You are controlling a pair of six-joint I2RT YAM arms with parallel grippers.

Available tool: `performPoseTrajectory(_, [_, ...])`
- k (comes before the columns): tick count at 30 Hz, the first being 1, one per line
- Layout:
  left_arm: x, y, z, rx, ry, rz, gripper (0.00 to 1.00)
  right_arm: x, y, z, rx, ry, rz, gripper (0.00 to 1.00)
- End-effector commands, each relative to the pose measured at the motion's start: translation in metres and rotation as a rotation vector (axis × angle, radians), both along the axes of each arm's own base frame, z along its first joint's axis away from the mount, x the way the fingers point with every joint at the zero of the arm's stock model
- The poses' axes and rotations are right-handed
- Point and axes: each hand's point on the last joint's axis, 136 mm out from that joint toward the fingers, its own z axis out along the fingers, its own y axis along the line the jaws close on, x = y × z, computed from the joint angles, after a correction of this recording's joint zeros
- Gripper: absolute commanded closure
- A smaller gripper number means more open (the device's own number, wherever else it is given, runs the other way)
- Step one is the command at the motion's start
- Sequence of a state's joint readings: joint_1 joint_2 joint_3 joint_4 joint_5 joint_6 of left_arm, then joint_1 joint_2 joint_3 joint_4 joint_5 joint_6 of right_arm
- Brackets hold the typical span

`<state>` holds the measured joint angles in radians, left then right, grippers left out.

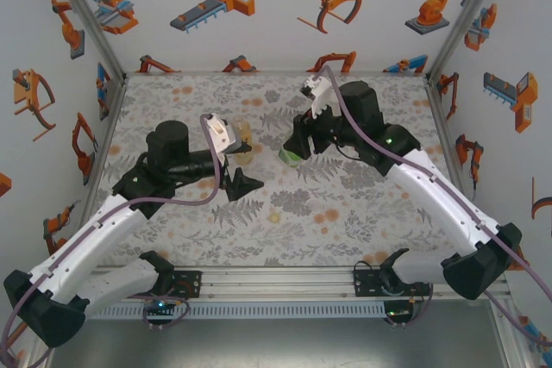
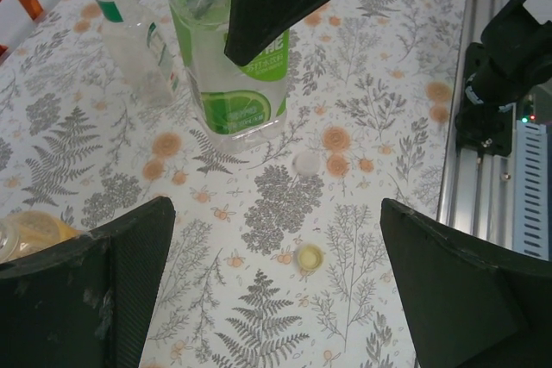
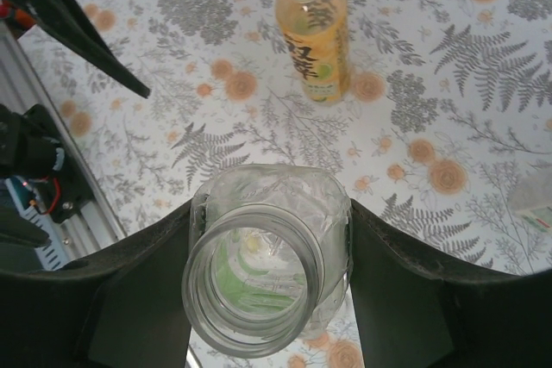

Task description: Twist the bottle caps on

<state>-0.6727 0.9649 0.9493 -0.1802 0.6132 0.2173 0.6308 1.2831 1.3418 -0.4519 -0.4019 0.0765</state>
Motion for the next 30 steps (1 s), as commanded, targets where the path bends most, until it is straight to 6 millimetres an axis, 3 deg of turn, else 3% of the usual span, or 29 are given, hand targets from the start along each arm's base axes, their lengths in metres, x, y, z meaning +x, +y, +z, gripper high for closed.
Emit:
performPoseTrajectory(1, [-0.013,-0.006,0.015,-0.027,-0.018,-0.081,0.04,-0.022,0.007,0.029,0.053,-0.03,0.098,0.8])
performPoseTrajectory(8, [-0.019,-0.018,0.014,-0.042,0.016,-0.147,0.03,-0.05,0.019,0.046,0.105,-0.045,0.226,0.83])
performPoseTrajectory(19, [-0.017,-0.028,0.037,-0.133,0.032,-0.174,0.0,-0.094,0.034,0.065,0.135,-0.058,0.404,0.9])
performPoseTrajectory(25, [-0.033,-0.032,0.043,-0.17,0.054,-0.293,0.0,-0.106,0.039,0.085,0.187,-0.116,0.429,0.9])
performPoseTrajectory(30, [-0.049,-0.034,0.054,-0.227,0.06,-0.404,0.07,-0.113,0.038,0.108,0.275,-0.154,0.45,0.91])
